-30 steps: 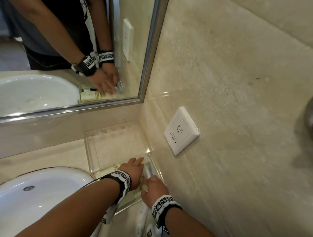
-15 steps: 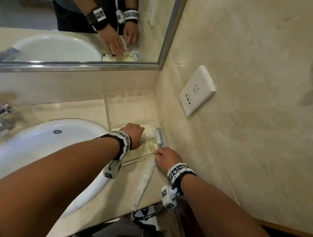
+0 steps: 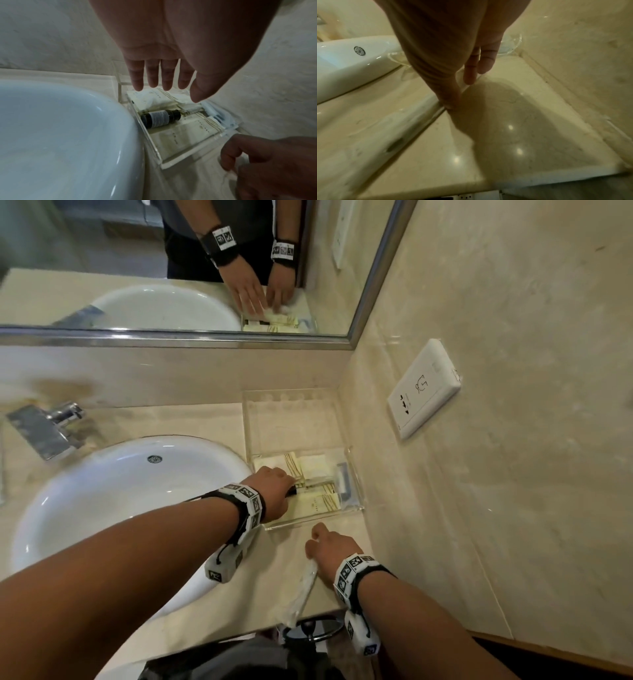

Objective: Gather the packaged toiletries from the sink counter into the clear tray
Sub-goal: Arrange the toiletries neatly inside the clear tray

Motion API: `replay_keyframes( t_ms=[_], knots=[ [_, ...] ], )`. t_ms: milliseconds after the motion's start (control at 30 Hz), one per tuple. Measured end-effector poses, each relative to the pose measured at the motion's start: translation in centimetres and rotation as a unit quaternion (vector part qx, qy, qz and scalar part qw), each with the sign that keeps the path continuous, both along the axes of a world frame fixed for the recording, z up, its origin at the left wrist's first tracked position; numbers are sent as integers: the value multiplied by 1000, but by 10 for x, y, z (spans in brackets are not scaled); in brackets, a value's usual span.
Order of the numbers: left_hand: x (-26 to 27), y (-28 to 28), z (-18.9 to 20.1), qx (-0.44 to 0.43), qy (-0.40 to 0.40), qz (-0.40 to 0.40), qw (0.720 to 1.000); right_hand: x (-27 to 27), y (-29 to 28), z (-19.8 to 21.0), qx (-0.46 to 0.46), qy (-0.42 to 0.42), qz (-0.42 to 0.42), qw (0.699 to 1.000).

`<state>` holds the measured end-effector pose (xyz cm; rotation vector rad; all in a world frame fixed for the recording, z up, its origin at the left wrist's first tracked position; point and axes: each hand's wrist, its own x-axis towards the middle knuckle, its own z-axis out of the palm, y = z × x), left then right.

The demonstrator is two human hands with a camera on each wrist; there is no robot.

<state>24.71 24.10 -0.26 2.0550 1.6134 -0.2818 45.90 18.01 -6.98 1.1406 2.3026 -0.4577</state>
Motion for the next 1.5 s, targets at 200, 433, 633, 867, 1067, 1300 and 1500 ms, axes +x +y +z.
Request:
replay_keyframes(
  t_ms=[200,433,633,867,1067,1300,1500],
  knots=[
    [-9,-8,-4,-9,15,2,1000,-16,-2,8,-25,-23,13,999],
    [-17,-1,5,-20,14,21,999,-18,6,33,-5,88,-6,996],
    [-23,5,12,-73,-3,61,995,-18,55,65,55,142,-61,986],
    [-22,-4,14,-112,-54,62,990,-16,80,68,76,125,-93,985],
    [-21,-5,10,-92,10,28,995,-14,81,60,78,106,-117,984],
    [-16,-6,1,-99,19,41,994,-10,85,53,70,104,-110,986],
    [-2,-7,-12,-76,66,13,995,-12,89,48,54,95,-117,987]
  ],
)
